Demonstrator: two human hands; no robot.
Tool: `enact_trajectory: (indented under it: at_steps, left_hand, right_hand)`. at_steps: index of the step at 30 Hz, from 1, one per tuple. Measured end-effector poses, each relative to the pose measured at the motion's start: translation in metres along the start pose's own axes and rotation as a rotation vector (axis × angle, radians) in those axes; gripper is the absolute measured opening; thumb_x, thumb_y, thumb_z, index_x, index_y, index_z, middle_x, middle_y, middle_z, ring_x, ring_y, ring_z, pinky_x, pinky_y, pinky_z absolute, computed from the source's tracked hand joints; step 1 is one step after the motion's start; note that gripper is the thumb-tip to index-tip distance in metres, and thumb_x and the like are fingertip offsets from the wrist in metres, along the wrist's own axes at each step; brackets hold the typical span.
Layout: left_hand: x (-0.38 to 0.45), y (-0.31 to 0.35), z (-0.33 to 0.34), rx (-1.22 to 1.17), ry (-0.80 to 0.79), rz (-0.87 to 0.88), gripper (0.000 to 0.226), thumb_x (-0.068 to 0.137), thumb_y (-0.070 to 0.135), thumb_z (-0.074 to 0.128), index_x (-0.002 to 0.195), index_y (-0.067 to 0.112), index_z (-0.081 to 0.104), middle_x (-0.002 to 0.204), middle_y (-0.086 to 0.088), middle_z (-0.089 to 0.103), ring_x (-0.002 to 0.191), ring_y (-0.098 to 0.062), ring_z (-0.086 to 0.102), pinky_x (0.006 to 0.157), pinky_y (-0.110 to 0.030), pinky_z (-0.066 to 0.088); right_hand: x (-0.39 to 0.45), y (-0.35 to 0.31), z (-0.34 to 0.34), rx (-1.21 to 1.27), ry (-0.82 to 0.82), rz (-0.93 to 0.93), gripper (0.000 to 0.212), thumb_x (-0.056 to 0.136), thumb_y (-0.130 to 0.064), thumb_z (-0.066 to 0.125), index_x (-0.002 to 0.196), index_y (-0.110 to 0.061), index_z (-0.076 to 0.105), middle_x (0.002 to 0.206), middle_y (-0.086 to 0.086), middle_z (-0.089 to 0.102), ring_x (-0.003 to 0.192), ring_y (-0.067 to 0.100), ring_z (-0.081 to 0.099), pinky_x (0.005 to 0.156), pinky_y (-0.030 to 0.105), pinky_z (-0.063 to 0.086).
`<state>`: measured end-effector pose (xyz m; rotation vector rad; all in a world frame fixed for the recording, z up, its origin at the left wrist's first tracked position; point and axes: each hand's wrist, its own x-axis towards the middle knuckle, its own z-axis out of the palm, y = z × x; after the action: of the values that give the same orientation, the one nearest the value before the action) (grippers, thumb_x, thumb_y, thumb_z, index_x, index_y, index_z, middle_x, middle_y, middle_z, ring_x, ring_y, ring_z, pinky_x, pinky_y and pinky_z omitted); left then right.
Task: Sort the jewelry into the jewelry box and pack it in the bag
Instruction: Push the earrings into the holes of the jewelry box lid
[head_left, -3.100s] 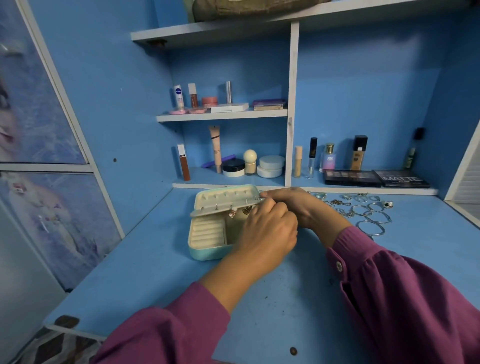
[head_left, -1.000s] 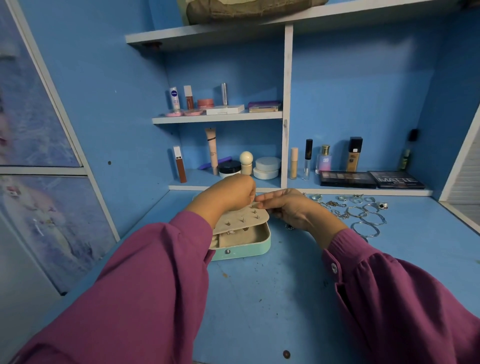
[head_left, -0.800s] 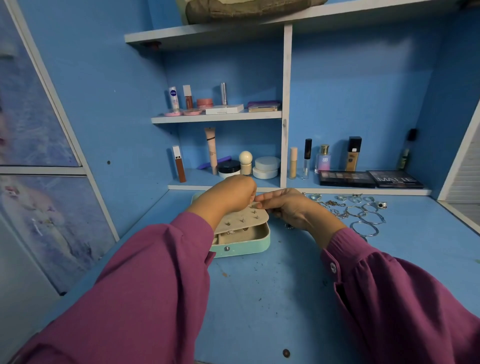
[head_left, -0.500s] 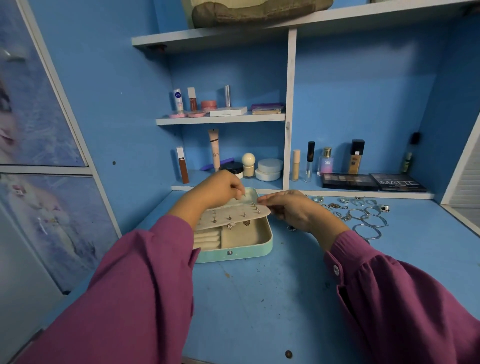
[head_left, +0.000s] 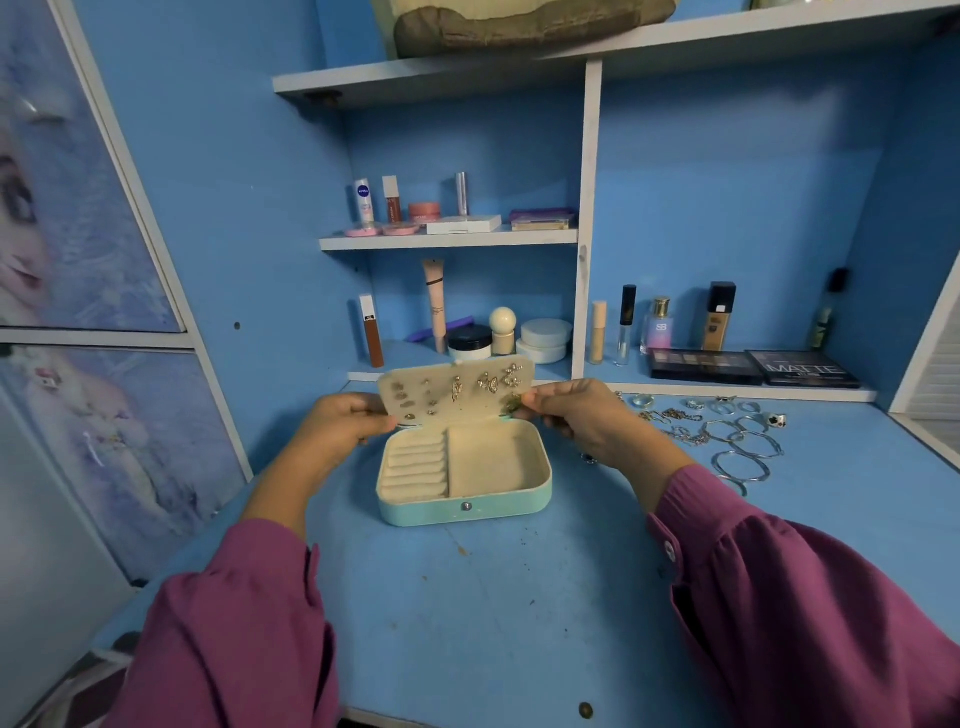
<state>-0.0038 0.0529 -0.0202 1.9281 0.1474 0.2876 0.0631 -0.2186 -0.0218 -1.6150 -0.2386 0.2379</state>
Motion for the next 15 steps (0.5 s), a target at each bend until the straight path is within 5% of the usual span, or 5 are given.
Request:
enact_trajectory:
  at_steps: [8,15]
  left_hand:
    - [-0.003,-0.005,0.019,-0.061,0.087,0.088,0.016,0.092,0.009,0.058,0.079,0.012,0.066,0.059,0.016,0.065,0.052,0.008,0.054,0.053,-0.009,0.039]
    - [-0.005,-0.008,0.027,-0.081,0.130,0.090,0.015,0.095,0.013,0.055,0.089,0.016,0.068,0.083,0.006,0.070,0.067,-0.002,0.060,0.064,-0.019,0.045]
  right_hand:
    - [-0.001,-0.003,0.007,-0.045,0.067,-0.006,0.016,0.090,-0.019,0.064,0.095,-0.006,0.071,0.071,-0.002,0.072,0.055,0.005,0.043,0.043,0.011,0.037]
    - [-0.010,-0.012,0.001,-0.206,0.036,-0.040,0.010,0.089,-0.012,0.065,0.096,-0.007,0.070,0.080,0.004,0.071,0.048,-0.001,0.048,0.046,0.011,0.036]
